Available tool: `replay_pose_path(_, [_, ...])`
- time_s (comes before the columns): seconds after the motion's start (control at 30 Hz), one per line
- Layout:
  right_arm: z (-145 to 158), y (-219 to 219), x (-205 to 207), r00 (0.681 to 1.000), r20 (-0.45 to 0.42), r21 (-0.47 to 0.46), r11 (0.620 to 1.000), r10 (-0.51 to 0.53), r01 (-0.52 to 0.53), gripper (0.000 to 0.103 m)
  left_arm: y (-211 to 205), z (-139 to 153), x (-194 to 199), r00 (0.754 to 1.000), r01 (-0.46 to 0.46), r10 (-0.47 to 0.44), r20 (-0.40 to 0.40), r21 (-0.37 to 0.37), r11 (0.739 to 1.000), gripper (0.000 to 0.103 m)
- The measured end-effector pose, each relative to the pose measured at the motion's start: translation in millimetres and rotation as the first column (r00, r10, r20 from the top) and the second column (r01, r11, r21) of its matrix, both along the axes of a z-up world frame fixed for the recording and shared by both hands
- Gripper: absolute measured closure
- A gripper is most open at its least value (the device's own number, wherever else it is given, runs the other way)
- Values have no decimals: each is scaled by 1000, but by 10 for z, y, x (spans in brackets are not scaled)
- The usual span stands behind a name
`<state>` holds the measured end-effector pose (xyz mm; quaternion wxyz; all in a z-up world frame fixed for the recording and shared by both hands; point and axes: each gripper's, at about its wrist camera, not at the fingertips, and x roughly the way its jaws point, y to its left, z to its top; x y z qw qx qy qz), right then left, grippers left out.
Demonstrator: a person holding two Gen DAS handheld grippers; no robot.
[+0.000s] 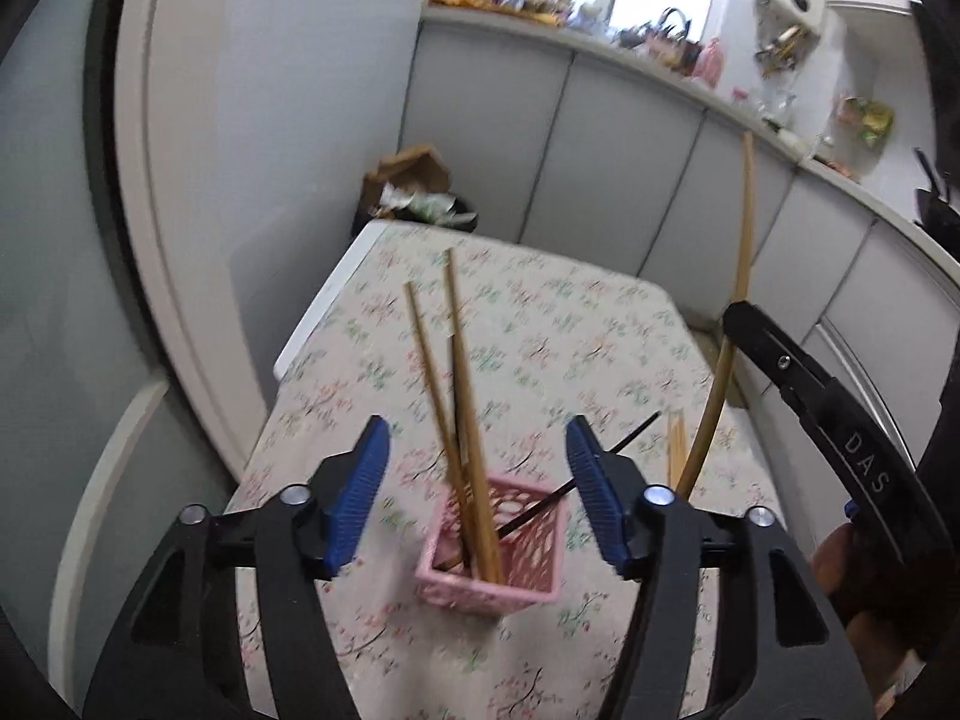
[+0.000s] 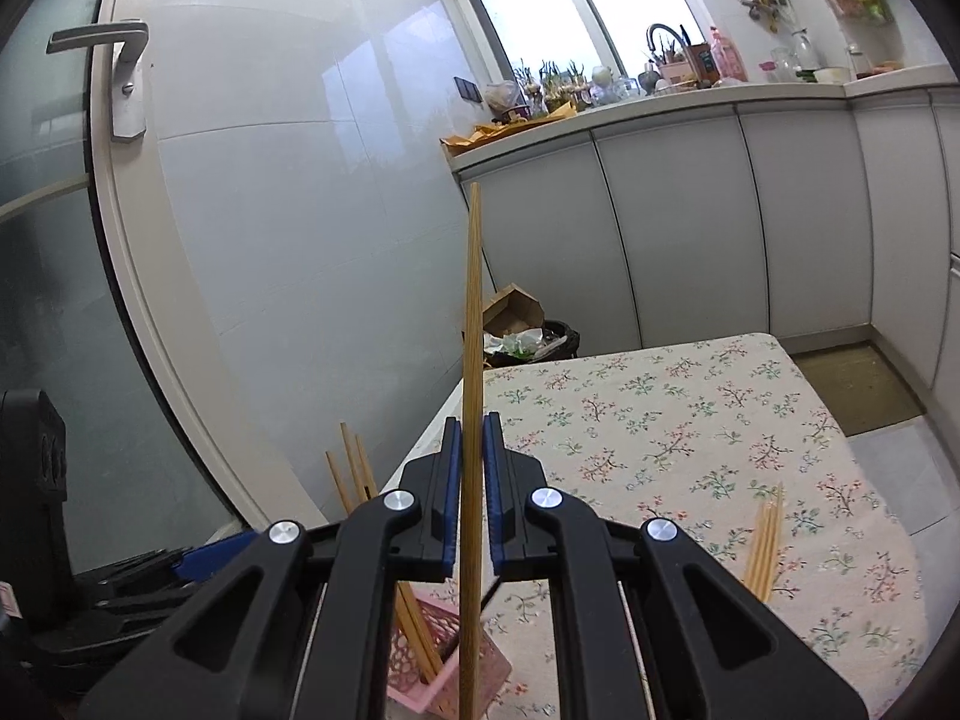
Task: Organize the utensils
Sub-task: 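Lower both wooden chopsticks into the pink holder and open both tools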
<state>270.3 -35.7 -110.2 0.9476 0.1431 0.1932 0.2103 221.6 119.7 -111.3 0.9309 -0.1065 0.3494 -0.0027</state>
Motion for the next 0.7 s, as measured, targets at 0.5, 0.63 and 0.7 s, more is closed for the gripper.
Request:
replay_pose_path(0.5, [-403, 583, 61, 998, 48, -97, 995, -33, 37, 95, 425, -90, 27, 991, -101, 94, -98, -66, 993, 31])
replay_pose_path(0.63, [-451, 577, 33, 1000, 15, -127, 992, -26, 28, 95, 477, -74, 24, 990, -113, 104, -99, -90, 990, 31])
replay_pose_path(0.7, [-450, 551, 5, 1000, 10, -135, 990, -27, 28, 95, 466, -67, 20, 990, -110, 101, -98, -91, 990, 31])
